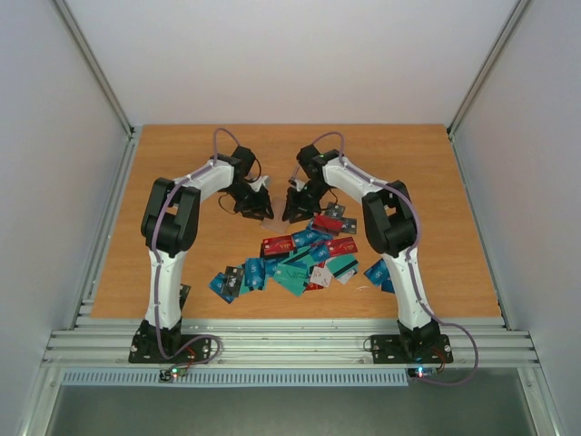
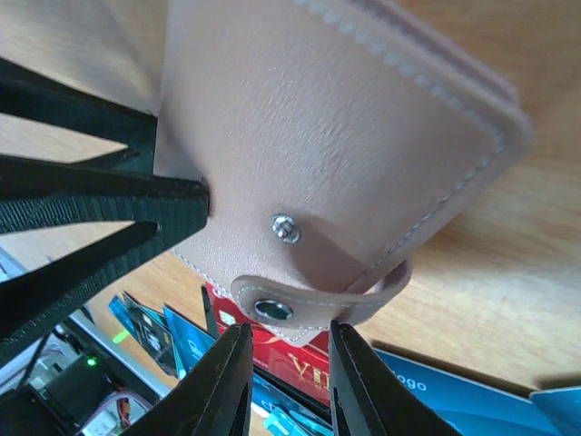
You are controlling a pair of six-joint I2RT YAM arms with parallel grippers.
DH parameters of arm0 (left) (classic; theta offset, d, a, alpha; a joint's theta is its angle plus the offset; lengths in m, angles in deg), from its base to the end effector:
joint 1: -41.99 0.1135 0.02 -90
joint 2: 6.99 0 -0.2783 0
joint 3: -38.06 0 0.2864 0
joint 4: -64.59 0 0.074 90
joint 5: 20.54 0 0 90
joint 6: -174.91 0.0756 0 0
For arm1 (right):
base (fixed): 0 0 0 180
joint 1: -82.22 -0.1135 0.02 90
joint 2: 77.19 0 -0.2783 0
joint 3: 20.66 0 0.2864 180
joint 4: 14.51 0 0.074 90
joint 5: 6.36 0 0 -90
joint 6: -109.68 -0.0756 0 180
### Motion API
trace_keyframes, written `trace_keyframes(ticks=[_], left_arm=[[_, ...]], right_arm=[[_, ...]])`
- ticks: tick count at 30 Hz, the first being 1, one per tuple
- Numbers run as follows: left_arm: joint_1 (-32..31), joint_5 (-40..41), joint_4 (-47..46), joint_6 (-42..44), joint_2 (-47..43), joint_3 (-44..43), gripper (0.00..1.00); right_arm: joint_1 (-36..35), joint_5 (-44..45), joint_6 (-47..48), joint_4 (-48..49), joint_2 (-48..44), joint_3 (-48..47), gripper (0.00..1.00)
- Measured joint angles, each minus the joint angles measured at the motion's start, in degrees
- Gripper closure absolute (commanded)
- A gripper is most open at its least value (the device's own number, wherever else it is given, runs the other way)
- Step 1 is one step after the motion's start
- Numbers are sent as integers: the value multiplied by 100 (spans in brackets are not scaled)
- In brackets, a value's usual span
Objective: Put the credit cards into the card holder
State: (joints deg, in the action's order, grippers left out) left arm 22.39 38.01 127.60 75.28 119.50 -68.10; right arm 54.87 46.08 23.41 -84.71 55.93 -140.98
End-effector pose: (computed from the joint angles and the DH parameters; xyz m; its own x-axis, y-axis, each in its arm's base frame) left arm 0.4296 -0.1949 0.1002 -0.9799 0.1974 -0.0277 0.1818 0.8281 -0.5303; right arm 0.4281 0.2733 0.1203 -0.8517 -0.4986 -0.1610 -0.4866 0.6389 0.5958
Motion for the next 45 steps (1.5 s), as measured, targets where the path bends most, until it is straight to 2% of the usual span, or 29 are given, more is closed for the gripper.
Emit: trace_keyframes(ticks=[11, 22, 27, 37, 45], left_arm=[[0, -2, 0, 0, 0, -2, 66], [0, -2, 0, 2, 0, -2, 66], [0, -2, 0, 2, 0, -2, 66], [0, -4, 0, 2, 0, 0, 66], [0, -4, 0, 2, 0, -2, 67]], right_arm=[[-219, 435, 205, -350, 70, -203, 79], [-212, 332, 177, -376, 205, -577, 81], [-212, 74, 179, -286, 219, -577, 82], [-151, 219, 146, -269, 216, -562, 86], [-63, 243, 118, -146, 81, -155, 89]])
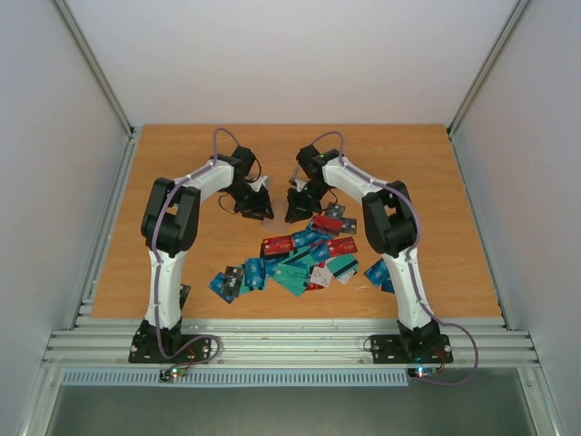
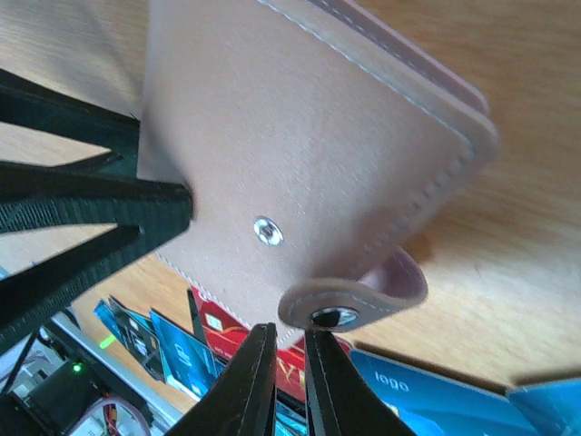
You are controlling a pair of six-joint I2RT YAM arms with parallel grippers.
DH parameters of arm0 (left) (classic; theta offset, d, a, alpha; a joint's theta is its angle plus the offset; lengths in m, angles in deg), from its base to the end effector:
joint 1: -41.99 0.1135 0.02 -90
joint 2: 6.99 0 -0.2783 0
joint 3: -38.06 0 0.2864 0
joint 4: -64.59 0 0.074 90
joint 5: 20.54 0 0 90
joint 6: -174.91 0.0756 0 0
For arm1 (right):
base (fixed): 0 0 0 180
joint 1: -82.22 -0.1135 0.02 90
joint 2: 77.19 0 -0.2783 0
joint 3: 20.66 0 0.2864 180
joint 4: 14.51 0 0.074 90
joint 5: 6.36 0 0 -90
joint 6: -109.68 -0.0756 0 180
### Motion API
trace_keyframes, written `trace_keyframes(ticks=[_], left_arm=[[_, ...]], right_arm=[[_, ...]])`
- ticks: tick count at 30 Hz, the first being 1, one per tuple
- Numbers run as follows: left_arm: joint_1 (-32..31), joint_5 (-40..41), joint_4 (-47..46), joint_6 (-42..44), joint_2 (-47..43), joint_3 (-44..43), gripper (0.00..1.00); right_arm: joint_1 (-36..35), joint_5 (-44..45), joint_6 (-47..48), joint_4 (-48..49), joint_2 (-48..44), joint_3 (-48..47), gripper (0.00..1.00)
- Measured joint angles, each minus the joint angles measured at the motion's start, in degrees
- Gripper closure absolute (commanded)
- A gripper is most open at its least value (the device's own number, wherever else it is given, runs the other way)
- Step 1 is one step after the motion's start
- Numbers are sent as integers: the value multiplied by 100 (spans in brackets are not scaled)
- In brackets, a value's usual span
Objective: Put the credit cards into the card holder
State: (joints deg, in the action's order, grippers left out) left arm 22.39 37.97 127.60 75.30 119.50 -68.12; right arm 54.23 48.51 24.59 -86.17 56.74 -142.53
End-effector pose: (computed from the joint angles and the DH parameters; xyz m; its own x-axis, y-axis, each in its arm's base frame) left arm 0.4297 -0.1949 0.1003 -0.9798 0.1978 -0.0281 0.1823 0.8276 -0.5309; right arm 0.4282 0.2768 0.1191 -0.8369 -0.5241 -0.1579 -0.5129 0.6502 0.5605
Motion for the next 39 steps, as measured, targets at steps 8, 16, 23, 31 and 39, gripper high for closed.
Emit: trace_keyframes(ticks=[8, 16, 23, 31, 39], left_arm=[[0, -42, -11, 0, 13, 2, 67], [2, -52, -11, 0, 13, 0, 67], [0, -55, -11, 0, 13, 2, 67], [2, -57, -11, 0, 15, 2, 67], [0, -66, 0, 0, 31, -24, 67]], right_arm=[[289, -61, -146, 343, -649, 839, 91], [590, -136, -378, 745, -1099, 1694, 92], [704, -511, -887, 1329, -1143, 2028, 88], [699, -1084, -1390, 2127, -1019, 2048, 87], [697, -1333, -1539, 2378, -894, 2083, 84]])
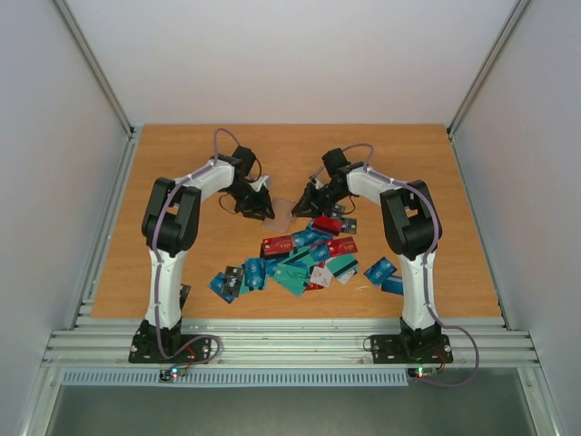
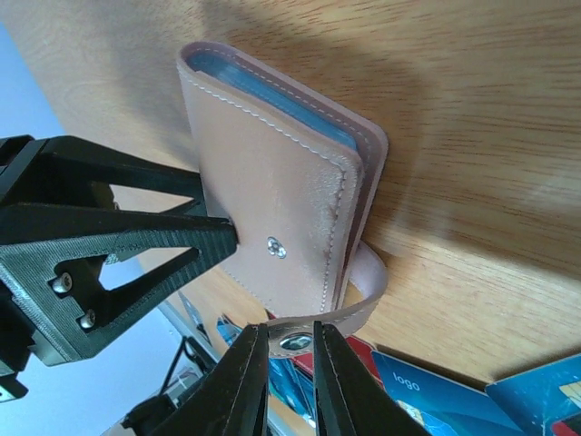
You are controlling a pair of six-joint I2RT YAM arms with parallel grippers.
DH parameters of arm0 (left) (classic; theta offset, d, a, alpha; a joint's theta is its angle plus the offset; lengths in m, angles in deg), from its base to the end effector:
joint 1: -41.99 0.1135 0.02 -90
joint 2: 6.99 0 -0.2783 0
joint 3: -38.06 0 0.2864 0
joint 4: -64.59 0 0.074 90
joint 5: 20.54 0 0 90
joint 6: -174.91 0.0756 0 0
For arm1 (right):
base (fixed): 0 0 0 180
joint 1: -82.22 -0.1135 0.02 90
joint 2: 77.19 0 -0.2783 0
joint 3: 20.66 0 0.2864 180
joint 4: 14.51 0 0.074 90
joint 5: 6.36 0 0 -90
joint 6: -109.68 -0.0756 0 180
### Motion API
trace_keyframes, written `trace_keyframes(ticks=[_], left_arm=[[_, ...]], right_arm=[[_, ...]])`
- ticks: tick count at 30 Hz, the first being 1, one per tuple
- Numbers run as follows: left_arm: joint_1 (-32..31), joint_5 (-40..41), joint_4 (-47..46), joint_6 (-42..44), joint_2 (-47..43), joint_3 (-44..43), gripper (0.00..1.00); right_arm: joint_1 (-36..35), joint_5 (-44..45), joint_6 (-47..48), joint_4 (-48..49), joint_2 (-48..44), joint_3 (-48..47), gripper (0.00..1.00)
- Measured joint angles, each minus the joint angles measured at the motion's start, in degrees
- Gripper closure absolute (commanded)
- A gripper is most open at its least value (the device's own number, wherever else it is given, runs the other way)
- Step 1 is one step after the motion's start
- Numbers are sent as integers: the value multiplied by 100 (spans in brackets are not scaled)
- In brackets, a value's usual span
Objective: Put the credit cards into the card holder
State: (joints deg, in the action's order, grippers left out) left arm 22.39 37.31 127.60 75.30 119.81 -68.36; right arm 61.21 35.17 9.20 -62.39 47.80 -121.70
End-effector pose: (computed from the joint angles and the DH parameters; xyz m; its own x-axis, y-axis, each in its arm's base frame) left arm 0.4303 -0.1959 0.0995 -0.9797 0.1988 -0.0253 0.1807 0.8218 -0.5404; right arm 0.4278 0.2249 0.1073 -0.9550 -0.2376 -0.1773 -0.2867 0.5883 0.7561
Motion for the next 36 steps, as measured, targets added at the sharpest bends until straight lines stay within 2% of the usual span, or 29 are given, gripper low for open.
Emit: trace_keyframes(ticks=[18, 27, 36], left_arm=[[-2, -59, 17, -2, 44, -50, 67], [-2, -63, 17, -4, 44, -50, 67], [-2, -74, 28, -7, 63, -70, 67]], right_arm=[[-11, -221, -153, 431, 0, 514, 85], [-35, -258, -267, 573, 0, 466, 85], [-168, -267, -249, 435, 157, 37, 85]])
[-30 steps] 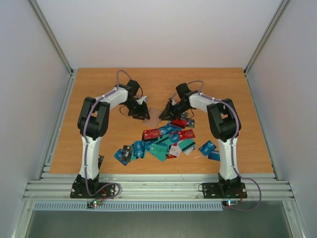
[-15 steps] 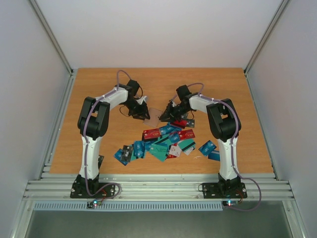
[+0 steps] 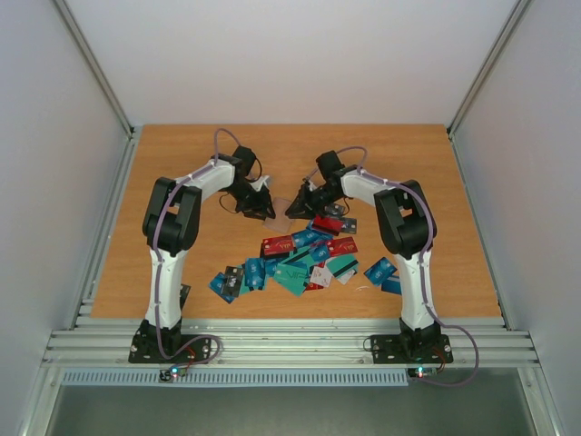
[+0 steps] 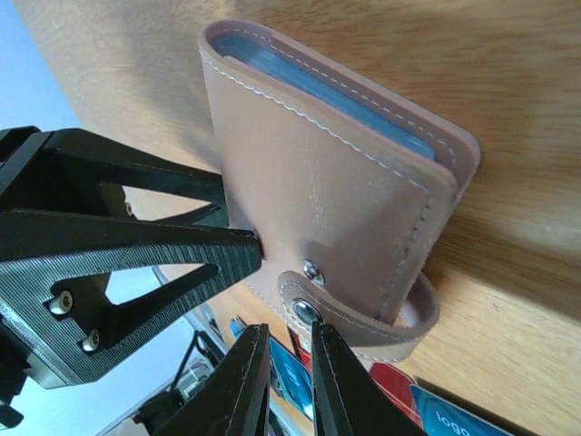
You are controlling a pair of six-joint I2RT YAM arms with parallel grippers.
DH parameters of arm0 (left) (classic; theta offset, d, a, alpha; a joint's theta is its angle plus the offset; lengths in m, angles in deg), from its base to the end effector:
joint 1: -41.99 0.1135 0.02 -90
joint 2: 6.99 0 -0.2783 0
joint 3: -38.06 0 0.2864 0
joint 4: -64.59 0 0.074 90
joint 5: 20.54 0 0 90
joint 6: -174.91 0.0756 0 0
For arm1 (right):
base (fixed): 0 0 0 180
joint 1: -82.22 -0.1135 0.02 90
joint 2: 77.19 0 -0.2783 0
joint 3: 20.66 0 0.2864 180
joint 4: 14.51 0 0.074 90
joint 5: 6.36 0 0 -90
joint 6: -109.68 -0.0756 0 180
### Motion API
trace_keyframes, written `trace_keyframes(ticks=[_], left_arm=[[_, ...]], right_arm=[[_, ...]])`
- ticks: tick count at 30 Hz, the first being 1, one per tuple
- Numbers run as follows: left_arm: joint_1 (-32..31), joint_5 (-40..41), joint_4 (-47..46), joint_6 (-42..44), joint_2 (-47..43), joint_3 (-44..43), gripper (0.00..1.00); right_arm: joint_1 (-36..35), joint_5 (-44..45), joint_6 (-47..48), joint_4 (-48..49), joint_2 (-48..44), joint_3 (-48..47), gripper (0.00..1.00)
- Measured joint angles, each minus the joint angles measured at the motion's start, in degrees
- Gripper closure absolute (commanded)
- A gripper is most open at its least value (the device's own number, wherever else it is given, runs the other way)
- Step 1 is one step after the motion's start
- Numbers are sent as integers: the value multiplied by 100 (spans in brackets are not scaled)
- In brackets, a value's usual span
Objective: Put the credit cards into the card holder
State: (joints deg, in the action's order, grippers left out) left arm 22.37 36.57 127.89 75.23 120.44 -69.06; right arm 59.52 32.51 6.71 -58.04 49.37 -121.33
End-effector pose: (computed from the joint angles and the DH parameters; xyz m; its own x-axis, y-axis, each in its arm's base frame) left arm 0.4318 -0.1975 0.0985 -0.9797 0.1994 -0.0190 0.1767 0.8158 -0.5507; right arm 0.4257 0.2419 0.0983 -0.9527 -0.2458 -0.1790 -0.2882 0.5423 0.7892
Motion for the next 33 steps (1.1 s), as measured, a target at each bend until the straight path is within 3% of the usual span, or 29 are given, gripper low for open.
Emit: trace_keyframes(ticks=[33], left_arm=[[0, -37, 4, -13, 11, -13, 67]], right_arm=[[-94, 280, 52, -378, 402, -671, 89]])
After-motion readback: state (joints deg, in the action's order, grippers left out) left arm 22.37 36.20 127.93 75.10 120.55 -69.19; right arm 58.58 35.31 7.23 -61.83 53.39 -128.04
